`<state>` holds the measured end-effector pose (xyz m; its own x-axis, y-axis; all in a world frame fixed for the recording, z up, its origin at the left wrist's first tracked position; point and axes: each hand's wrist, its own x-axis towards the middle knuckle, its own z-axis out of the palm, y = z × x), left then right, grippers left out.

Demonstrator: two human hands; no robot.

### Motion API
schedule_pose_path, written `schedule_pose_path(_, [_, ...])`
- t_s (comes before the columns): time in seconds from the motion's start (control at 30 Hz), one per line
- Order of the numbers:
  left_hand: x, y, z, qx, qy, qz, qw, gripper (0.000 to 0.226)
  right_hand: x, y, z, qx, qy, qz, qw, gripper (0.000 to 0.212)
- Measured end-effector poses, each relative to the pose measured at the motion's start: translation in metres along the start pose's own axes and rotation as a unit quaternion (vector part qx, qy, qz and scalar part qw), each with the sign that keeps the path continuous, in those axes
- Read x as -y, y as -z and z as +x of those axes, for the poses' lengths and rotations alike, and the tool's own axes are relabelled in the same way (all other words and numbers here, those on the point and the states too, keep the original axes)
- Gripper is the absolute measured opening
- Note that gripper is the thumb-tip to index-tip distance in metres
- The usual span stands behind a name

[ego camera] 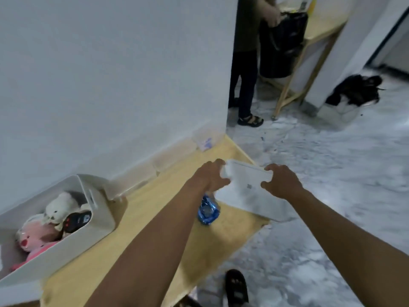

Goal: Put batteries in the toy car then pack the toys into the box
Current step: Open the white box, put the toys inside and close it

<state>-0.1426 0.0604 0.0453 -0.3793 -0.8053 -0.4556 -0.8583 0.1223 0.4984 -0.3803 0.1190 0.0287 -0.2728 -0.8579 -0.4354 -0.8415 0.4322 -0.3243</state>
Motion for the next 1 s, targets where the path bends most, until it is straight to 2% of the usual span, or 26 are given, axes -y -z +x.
schedule_pose_path(0.1, [-0.010,-0.037,0.029,0.065,0.044,0.030,0.996,0.090,-0.041,-0.019,0.003,0.063,-0.032,0.003,0.997,0.079])
schedule_pose_path(0.23, [-0.009,-0.068,0.044,0.095,0.061,0.052,0.992,0.091,-0.069,-0.041,0.005,0.098,-0.027,0.060,0.993,0.089])
schedule_pose_path(0.37, [-0.014,-0.079,0.044,0.066,0.058,0.048,0.995,0.086,-0.075,-0.053,0.005,0.056,-0.031,0.141,0.988,0.082])
schedule_pose_path(0.57, [-0.020,-0.075,0.043,0.007,0.059,-0.005,0.998,0.084,-0.060,-0.042,0.004,0.025,-0.043,0.111,0.993,0.087])
schedule_pose_path(0.77, [0.003,-0.018,0.012,-0.106,0.076,0.020,0.991,0.088,0.013,-0.006,0.004,-0.007,0.043,0.062,0.997,0.087])
schedule_pose_path(1.0, [0.097,0.071,-0.090,-0.210,0.178,-0.002,0.961,0.098,0.165,-0.005,-0.036,0.005,0.206,0.018,0.978,0.083])
